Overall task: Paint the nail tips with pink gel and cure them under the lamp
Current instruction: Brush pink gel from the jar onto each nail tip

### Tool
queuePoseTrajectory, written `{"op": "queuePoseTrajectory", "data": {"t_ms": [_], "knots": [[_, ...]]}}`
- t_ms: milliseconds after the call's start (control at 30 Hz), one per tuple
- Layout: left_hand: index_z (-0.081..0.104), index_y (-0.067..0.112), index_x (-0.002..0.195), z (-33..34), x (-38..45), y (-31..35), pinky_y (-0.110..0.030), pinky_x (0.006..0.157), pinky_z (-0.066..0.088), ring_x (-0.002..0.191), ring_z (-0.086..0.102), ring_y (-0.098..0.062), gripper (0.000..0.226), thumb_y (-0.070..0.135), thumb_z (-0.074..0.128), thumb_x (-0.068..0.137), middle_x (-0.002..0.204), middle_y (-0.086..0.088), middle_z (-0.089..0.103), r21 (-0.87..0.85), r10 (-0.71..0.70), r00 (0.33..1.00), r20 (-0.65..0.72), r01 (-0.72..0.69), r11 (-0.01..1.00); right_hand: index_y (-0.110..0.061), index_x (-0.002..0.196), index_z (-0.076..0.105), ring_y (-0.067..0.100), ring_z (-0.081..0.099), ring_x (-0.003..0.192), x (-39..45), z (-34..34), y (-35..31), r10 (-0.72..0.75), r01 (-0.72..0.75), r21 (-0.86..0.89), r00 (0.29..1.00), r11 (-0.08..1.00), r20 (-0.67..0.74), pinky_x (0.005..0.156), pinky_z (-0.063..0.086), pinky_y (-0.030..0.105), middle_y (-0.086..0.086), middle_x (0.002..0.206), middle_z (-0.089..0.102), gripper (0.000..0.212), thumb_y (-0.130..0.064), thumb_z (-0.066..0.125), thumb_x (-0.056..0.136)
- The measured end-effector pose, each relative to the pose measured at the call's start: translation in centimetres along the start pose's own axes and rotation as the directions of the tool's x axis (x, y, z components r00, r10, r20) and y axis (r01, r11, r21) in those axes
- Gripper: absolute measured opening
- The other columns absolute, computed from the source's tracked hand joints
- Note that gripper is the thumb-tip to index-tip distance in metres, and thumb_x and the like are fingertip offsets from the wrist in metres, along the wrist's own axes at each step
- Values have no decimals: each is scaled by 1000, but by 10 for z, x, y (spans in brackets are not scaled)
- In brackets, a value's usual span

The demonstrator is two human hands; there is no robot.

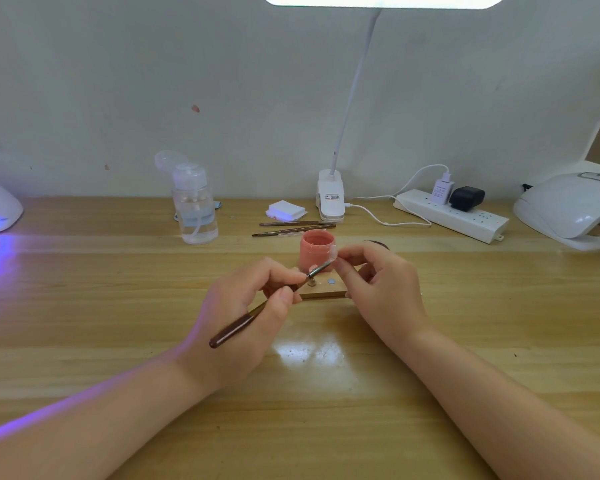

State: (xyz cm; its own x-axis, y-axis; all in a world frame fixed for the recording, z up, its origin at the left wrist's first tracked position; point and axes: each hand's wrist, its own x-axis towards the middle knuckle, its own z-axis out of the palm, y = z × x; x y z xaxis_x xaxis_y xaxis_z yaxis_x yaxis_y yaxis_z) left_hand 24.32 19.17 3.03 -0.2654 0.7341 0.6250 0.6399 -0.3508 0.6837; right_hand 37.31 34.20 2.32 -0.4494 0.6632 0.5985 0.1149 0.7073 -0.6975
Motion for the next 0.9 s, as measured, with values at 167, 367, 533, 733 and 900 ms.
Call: {"op": "queuePoseTrajectory", "data": {"t_ms": [167,367,533,733,900], "knots": [[63,35,110,2,3,3,-9,82,45,98,66,-2,21,23,55,94,100,19,71,-3,0,1000,-20,0,1000,-28,87,69,27,60,57,0,0,0,9,-9,26,1000,1000,2,62,51,42,-22,74,66,6,-21,70,88],[68,25,101,1,0,2,-17,81,49,90,67,-10,25,31,48,88,91,11,71,-26,-18,1000,9,19,999,-42,83,60,26,60,57,0,0,-2,-1,1,22,1000,1000,-1,62,52,41,-26,71,65,26,-18,69,87],[64,34,109,3,3,4,-11,81,47,95,67,-7,20,27,53,94,97,17,72,-24,-40,999,-6,39,999,-36,85,64,28,60,57,0,0,-2,-10,9,29,1000,1000,9,63,52,43,-30,74,65,18,-19,68,89],[65,31,101,1,1,3,-20,81,50,91,68,-11,22,34,46,89,91,8,72,-70,-42,999,-18,41,997,-40,83,62,29,60,57,0,0,-3,-3,3,35,1000,999,4,62,51,44,-25,72,66,18,-24,67,89],[66,32,104,1,3,5,-11,79,46,95,67,-8,19,28,53,91,95,13,72,-38,-106,994,30,107,994,-37,85,66,29,60,57,1,0,0,20,-21,38,1000,999,10,62,52,44,-24,76,68,15,-22,68,89]]}}
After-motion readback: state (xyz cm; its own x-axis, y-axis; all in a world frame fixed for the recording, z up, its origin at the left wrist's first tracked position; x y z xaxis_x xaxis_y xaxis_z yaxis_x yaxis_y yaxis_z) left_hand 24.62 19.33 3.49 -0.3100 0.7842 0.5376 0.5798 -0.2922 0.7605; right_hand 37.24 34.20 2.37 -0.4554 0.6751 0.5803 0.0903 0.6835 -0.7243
